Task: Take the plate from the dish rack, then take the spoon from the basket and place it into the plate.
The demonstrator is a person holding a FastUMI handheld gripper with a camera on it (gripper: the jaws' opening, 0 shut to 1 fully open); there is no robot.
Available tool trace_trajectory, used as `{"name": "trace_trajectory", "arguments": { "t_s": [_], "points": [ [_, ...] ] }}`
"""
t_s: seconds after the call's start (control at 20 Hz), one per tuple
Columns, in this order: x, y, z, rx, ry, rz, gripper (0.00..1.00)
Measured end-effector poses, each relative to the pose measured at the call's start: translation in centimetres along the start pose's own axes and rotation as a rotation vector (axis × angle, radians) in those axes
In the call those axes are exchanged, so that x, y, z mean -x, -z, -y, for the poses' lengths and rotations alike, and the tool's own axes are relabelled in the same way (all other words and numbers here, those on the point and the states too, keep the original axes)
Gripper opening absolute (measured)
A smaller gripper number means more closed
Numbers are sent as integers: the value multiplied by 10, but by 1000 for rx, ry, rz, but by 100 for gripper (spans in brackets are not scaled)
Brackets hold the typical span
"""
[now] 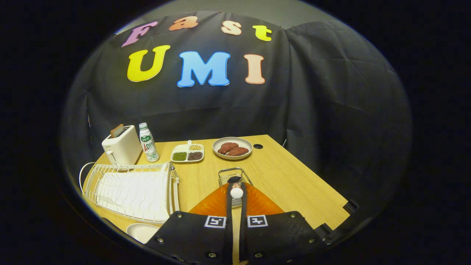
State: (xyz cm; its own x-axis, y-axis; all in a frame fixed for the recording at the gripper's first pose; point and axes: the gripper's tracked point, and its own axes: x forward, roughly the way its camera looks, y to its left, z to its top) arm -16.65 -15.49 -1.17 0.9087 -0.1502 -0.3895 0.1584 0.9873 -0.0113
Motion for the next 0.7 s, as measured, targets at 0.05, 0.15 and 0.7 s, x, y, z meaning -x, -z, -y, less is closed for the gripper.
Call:
{"name": "trace_trajectory", "arguments": {
  "t_s": [0.05, 0.15, 0.7],
  "points": [
    [6, -2, -3, 2, -13, 8, 7],
    [20, -5, -11, 14, -46, 20, 7],
    [122, 5, -106, 90, -348, 39, 7]
  ]
}}
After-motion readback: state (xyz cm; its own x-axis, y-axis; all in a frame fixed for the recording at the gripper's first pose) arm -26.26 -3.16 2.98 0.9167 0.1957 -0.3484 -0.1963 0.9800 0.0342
